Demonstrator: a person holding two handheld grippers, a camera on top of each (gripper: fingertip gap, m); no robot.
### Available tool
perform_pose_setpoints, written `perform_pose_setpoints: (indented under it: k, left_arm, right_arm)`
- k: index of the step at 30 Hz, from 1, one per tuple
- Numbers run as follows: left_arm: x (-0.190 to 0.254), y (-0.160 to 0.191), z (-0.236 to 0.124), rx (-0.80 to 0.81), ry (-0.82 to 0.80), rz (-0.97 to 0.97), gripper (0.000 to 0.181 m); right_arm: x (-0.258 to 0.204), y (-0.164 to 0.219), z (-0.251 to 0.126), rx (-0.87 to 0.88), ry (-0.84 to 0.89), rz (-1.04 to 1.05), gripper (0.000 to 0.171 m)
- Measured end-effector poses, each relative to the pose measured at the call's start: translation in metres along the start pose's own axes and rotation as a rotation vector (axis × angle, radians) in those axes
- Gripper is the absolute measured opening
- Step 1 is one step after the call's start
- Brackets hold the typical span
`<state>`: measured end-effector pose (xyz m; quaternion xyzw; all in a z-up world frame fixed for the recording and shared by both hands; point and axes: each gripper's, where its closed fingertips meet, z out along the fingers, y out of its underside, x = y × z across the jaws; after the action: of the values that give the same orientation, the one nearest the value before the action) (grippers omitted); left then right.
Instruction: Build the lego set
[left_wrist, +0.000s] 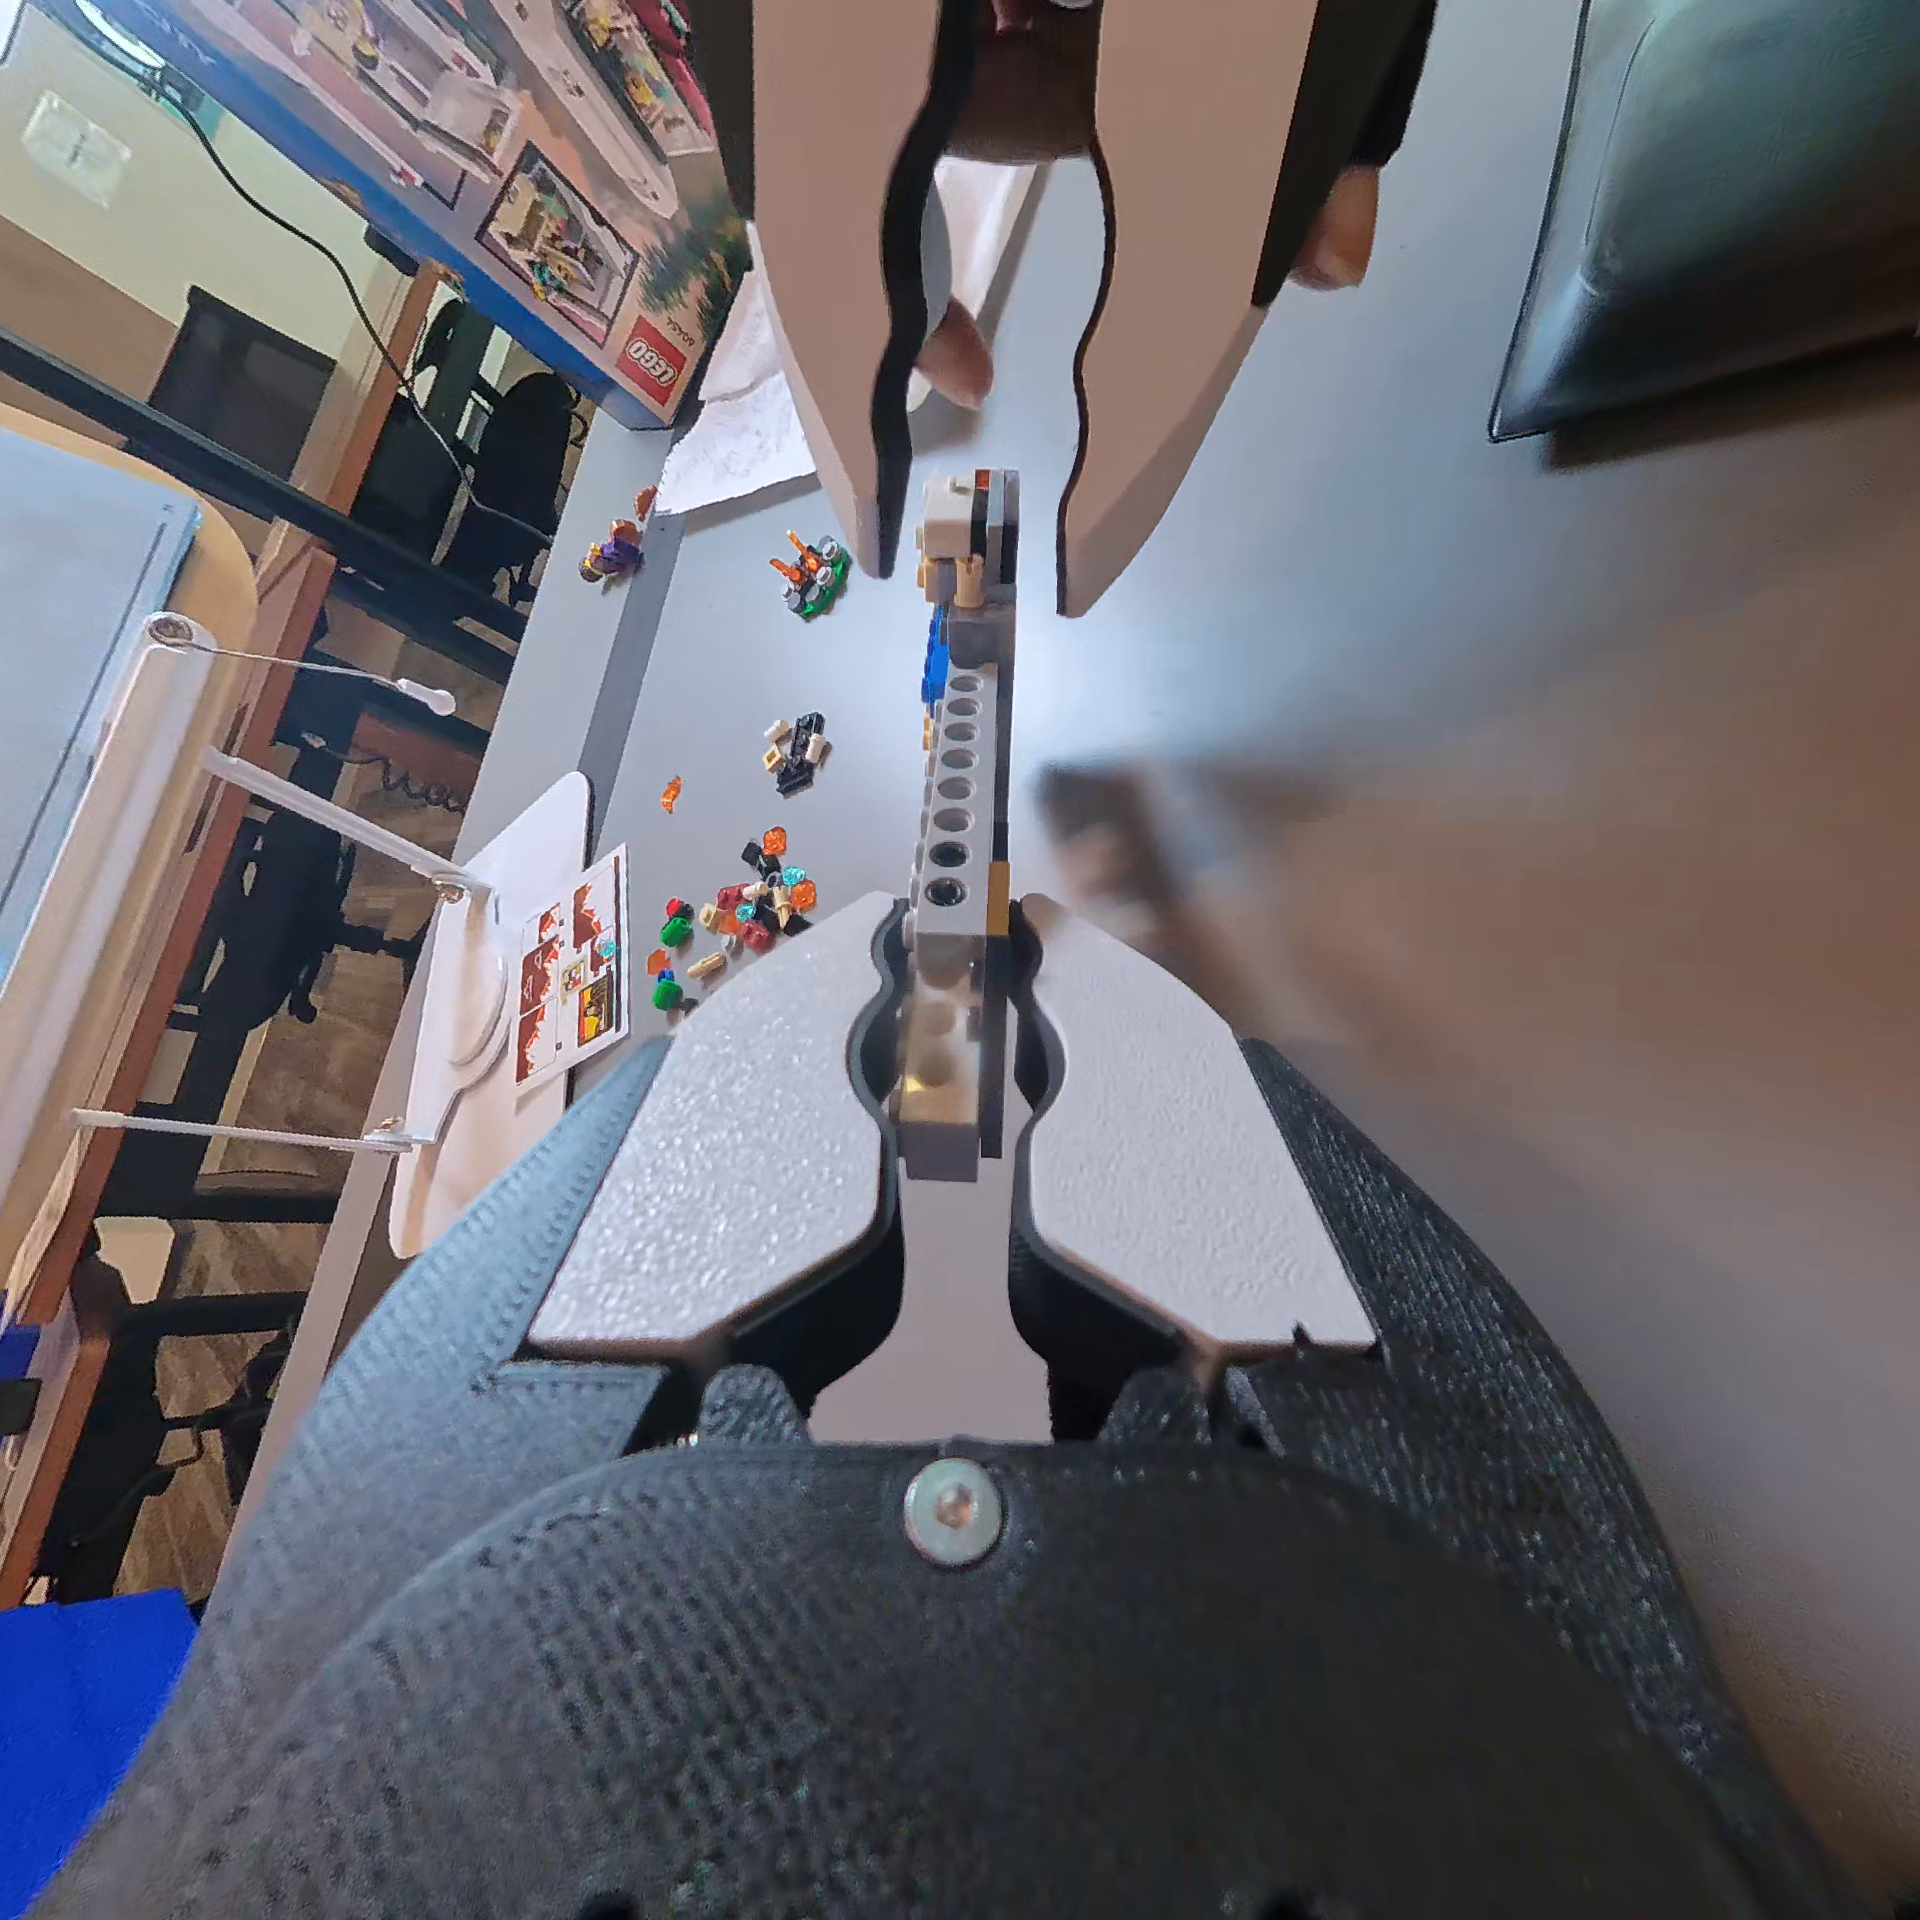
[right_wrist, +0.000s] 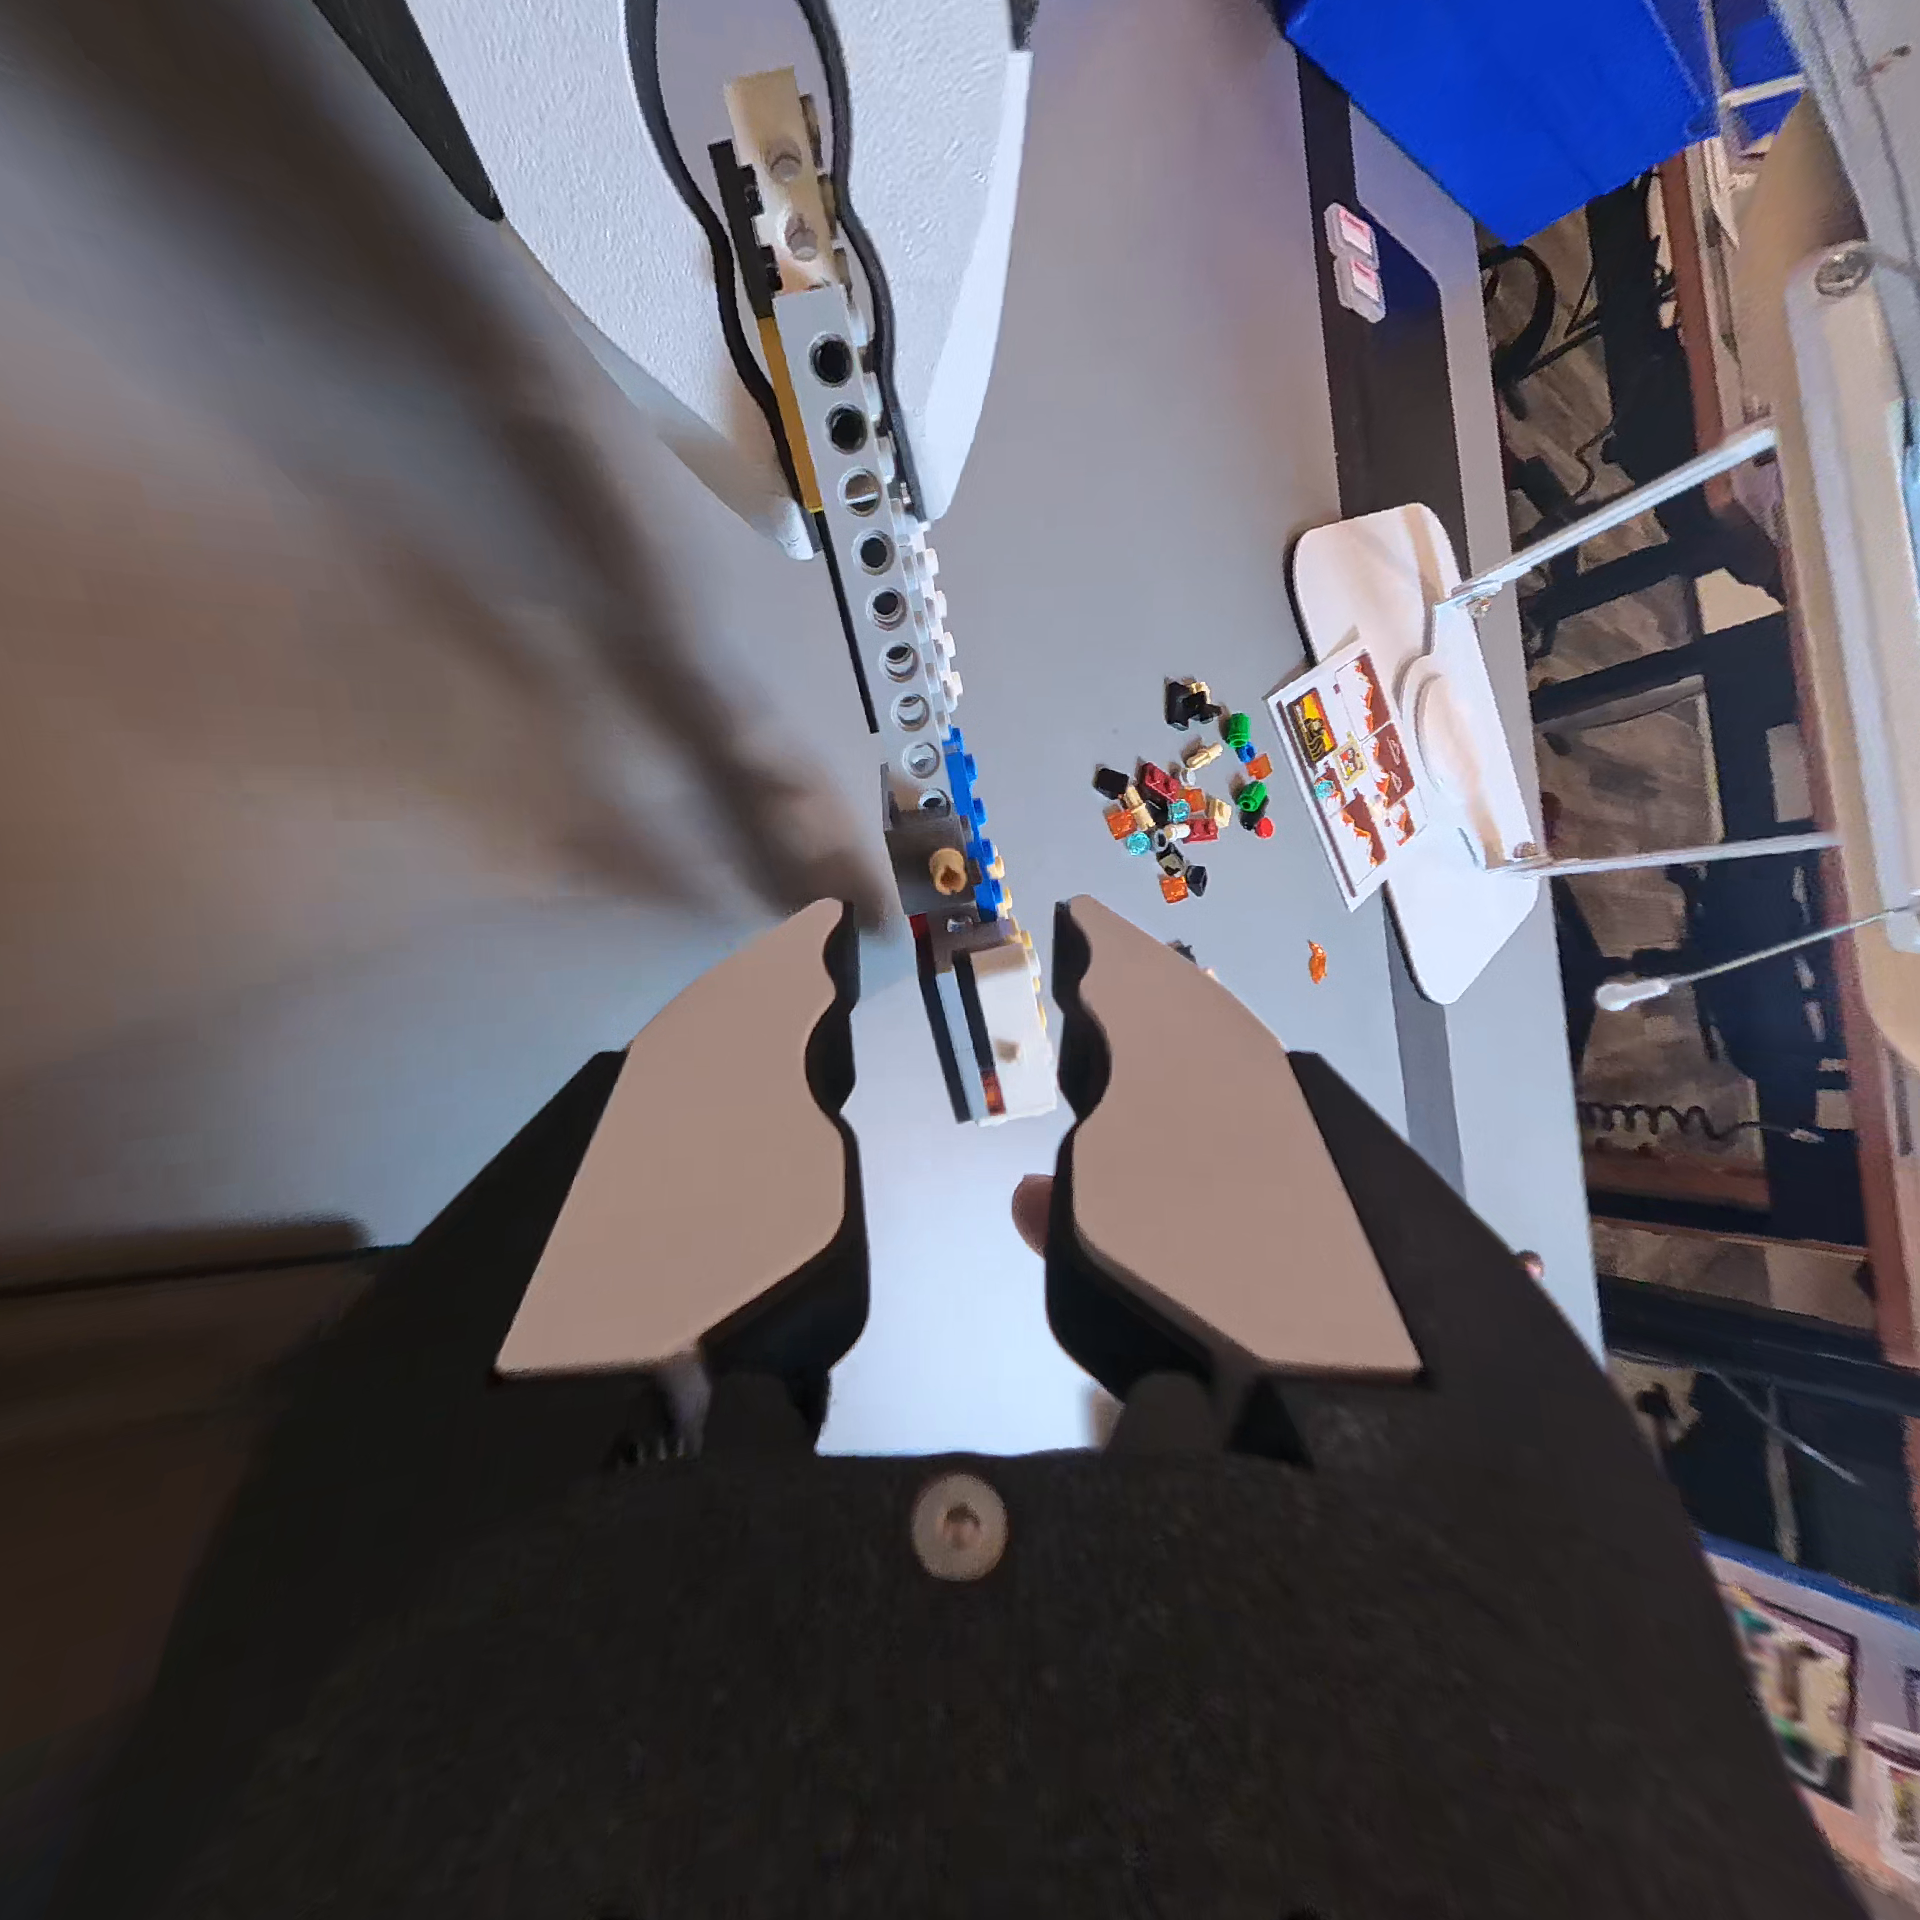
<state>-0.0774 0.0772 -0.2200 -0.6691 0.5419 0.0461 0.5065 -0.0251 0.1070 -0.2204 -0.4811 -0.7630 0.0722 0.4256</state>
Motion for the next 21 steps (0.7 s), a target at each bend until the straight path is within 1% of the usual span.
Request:
perform_pose_setpoints:
  k: [1, 3, 5, 7, 12, 17, 21]
  left_arm:
    - [0.001, -0.001, 0.0, 0.005, 0.0, 0.007, 0.018]
    - [0.003, -0.004, -0.001, 0.017, 0.003, 0.018, 0.018]
    - [0.005, -0.005, -0.001, 0.016, 0.01, 0.03, 0.018]
    - [0.007, -0.005, -0.001, 0.02, 0.008, 0.046, 0.018]
    - [0.013, -0.002, 0.0, 0.008, 0.033, 0.046, 0.018]
    - [0.01, -0.002, 0.0, -0.002, 0.019, 0.036, 0.018]
    - [0.01, -0.004, -0.002, -0.005, 0.023, 0.024, 0.018]
  right_arm:
    - [-0.001, 0.001, 0.002, -0.013, 0.004, -0.028, 0.035]
    - [-0.003, 0.004, 0.005, -0.047, 0.02, -0.101, 0.033]
    - [-0.004, 0.006, 0.006, -0.07, 0.044, -0.173, 0.026]
    - [-0.007, 0.007, 0.007, -0.073, 0.037, -0.193, 0.022]
    - [-0.014, 0.012, 0.01, -0.122, 0.008, -0.221, 0.021]
    - [-0.01, 0.011, 0.011, -0.12, 0.036, -0.243, 0.021]
    - [-0.009, 0.008, 0.009, -0.148, 0.013, -0.251, 0.022]
